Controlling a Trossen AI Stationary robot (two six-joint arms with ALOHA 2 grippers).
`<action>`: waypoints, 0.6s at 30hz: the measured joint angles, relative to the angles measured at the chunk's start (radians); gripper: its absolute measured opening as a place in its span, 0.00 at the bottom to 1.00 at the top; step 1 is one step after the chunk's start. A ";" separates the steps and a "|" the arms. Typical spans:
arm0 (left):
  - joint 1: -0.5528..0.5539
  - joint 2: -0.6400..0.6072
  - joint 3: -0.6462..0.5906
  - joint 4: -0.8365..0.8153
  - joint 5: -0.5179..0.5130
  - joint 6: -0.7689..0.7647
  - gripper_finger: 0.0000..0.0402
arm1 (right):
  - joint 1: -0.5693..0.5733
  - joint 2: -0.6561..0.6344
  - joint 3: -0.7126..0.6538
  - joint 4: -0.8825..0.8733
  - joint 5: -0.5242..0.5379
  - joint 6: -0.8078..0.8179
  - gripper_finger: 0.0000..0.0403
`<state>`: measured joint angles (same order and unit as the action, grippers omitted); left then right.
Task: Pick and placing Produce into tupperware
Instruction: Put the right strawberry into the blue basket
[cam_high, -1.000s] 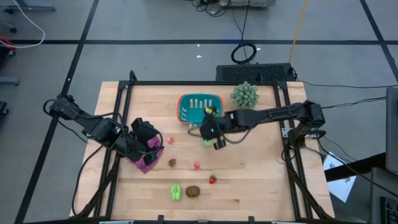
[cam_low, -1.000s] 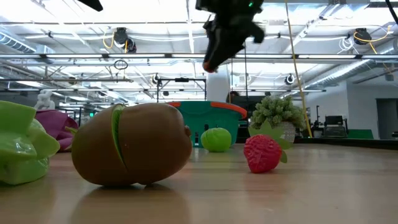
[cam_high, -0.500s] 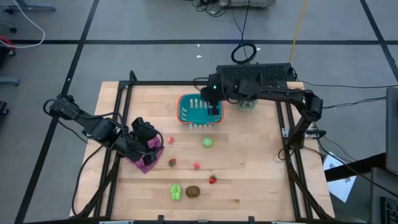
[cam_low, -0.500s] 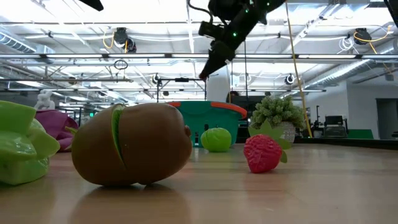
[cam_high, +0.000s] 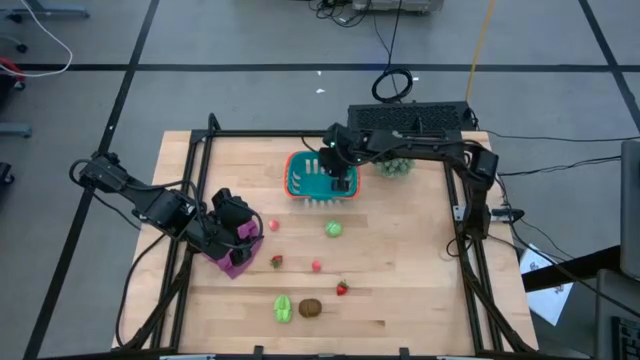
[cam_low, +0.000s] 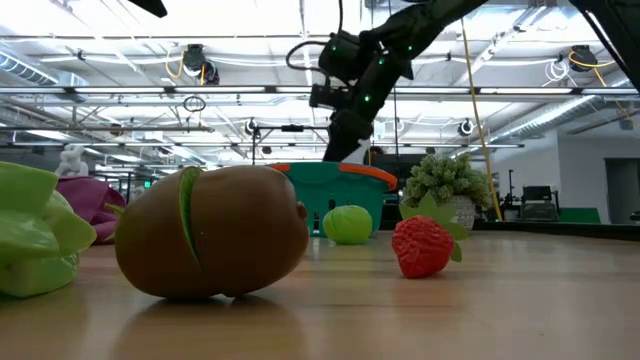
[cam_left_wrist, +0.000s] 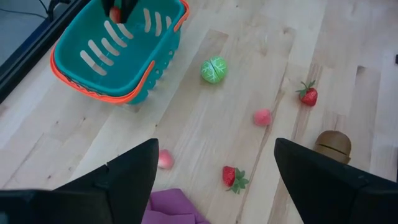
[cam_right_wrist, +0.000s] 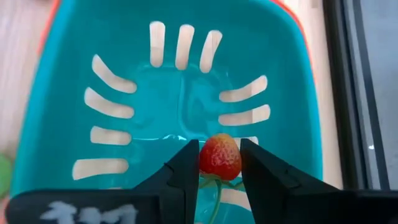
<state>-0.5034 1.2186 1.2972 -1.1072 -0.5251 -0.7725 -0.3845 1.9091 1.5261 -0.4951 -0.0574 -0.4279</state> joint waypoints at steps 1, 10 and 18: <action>0.000 0.000 0.000 0.000 0.000 0.000 0.81 | -0.002 0.004 0.000 -0.006 0.000 0.001 0.24; 0.000 0.000 0.000 0.000 0.000 0.001 0.81 | -0.023 0.039 -0.001 -0.070 0.000 0.023 0.24; 0.000 0.000 0.000 0.000 0.000 0.001 0.81 | -0.028 0.038 -0.001 -0.093 -0.031 0.023 0.24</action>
<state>-0.5034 1.2186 1.2972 -1.1069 -0.5251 -0.7715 -0.4123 1.9469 1.5253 -0.5877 -0.0888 -0.4046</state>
